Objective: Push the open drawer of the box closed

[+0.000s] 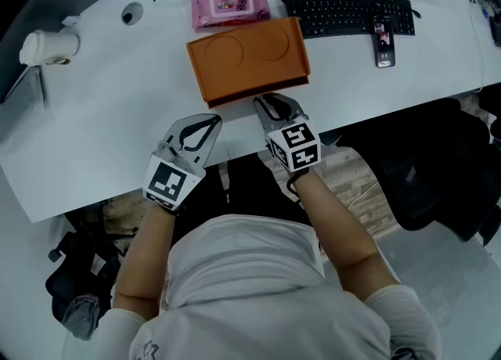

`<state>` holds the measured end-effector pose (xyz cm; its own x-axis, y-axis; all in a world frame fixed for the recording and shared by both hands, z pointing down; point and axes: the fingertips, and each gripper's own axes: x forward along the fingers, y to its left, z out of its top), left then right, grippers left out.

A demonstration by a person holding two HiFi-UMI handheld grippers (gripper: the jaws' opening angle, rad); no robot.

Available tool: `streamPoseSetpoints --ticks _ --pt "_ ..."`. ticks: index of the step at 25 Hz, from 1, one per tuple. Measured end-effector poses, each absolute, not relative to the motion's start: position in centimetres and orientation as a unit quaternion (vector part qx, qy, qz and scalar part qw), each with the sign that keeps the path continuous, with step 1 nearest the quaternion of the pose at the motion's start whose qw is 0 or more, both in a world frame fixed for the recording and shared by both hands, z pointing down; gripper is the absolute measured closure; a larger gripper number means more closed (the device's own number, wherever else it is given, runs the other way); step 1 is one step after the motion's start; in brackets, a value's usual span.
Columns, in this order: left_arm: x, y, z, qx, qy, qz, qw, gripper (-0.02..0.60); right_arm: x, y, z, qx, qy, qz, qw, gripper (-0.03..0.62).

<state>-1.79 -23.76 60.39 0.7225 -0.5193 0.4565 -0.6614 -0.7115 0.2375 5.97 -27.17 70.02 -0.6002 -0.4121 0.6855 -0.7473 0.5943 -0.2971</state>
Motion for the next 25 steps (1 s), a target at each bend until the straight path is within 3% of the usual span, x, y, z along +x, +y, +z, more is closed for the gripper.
streamPoseSetpoints --ticks 25 --pt "-2.2 -23.9 61.4 0.906 -0.32 0.184 0.205 0.583 5.3 -28.9 70.1 0.35 -0.845 0.288 0.282 0.52"
